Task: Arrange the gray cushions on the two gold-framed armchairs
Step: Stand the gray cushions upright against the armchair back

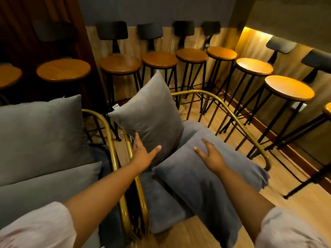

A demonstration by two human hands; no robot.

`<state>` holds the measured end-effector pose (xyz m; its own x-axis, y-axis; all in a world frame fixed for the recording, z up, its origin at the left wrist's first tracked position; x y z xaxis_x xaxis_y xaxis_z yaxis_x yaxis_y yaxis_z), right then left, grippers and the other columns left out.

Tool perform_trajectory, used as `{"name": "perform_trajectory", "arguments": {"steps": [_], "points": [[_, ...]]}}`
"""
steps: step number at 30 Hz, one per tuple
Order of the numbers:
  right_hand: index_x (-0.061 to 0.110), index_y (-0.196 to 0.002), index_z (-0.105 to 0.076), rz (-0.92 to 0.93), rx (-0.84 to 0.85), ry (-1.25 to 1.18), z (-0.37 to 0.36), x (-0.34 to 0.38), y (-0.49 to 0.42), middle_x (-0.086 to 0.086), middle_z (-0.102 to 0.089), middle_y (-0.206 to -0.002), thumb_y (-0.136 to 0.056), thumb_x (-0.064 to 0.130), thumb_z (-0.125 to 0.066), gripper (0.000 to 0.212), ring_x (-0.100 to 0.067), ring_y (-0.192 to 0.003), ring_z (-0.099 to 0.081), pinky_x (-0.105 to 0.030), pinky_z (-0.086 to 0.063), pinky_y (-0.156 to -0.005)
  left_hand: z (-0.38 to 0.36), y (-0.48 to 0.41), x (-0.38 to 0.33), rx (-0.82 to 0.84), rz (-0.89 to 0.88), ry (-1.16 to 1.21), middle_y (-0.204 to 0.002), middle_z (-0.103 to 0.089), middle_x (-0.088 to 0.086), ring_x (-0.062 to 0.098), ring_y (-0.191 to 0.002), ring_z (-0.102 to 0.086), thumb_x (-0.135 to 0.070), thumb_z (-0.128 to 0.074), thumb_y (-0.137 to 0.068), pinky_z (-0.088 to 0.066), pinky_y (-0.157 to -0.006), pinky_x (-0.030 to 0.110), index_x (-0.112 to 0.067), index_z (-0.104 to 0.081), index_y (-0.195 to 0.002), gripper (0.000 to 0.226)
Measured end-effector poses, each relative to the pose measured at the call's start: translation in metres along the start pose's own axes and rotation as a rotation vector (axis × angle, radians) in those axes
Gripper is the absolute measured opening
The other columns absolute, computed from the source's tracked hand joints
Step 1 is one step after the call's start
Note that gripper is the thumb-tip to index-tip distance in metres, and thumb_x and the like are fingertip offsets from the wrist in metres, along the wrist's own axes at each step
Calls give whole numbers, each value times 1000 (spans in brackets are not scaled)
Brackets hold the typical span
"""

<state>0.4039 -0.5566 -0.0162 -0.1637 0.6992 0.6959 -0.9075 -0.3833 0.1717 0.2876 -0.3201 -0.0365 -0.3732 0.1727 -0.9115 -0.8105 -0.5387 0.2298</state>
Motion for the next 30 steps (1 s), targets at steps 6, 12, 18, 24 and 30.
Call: {"name": "perform_trajectory", "arguments": {"steps": [6, 12, 18, 24, 30], "points": [[15, -148, -26, 67, 44, -70, -1, 43, -69, -10, -27, -156, -91, 47, -50, 70, -28, -146, -19, -41, -19, -118, 27, -50, -20, -208, 45, 206, -159, -18, 7, 24, -144, -25, -35, -71, -79, -24, -118, 40, -17, 13, -150, 112], [11, -146, -29, 146, 149, -204, 2, 86, -162, -9, -40, -147, -94, 36, -50, 61, -26, -137, -36, -17, -30, -94, 30, -85, -5, -471, 175, 364, -158, -22, 8, 28, -142, -30, -43, -63, -83, -28, -116, 40, -18, 7, -150, 100], [17, -146, -30, 163, 291, -377, -14, 121, -281, -7, -40, -149, -89, 44, -55, 67, -26, -134, -40, -33, -35, -101, 38, -124, 18, -731, 353, 537, -158, -21, 13, 36, -141, -30, -62, -71, -62, -29, -113, 53, -33, 10, -149, 122], [19, -149, -21, 152, 339, -458, -53, 143, -385, -8, -32, -154, -86, 51, -57, 79, -30, -138, -34, -39, -35, -103, 58, -166, 27, -1055, 260, 584, -157, -25, 12, 34, -140, -33, -57, -71, -68, -30, -114, 51, -32, -3, -149, 109], [22, -148, -24, 202, 376, -402, -78, 171, -451, -9, -37, -151, -69, 64, -68, 100, -33, -134, -39, -41, -37, -101, 81, -177, 37, -1233, 233, 494, -156, -26, 10, 29, -143, -30, -43, -78, -69, -26, -118, 39, -20, -14, -149, 105]]}}
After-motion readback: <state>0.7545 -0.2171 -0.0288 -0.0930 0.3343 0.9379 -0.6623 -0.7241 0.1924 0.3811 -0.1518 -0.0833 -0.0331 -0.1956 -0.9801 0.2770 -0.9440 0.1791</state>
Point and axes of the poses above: each hand's wrist, its own y-axis away from the middle knuckle, its own z-axis out of the back of the hand, x = y × z, the point moved 8 cm from there along -y, towards the middle knuckle
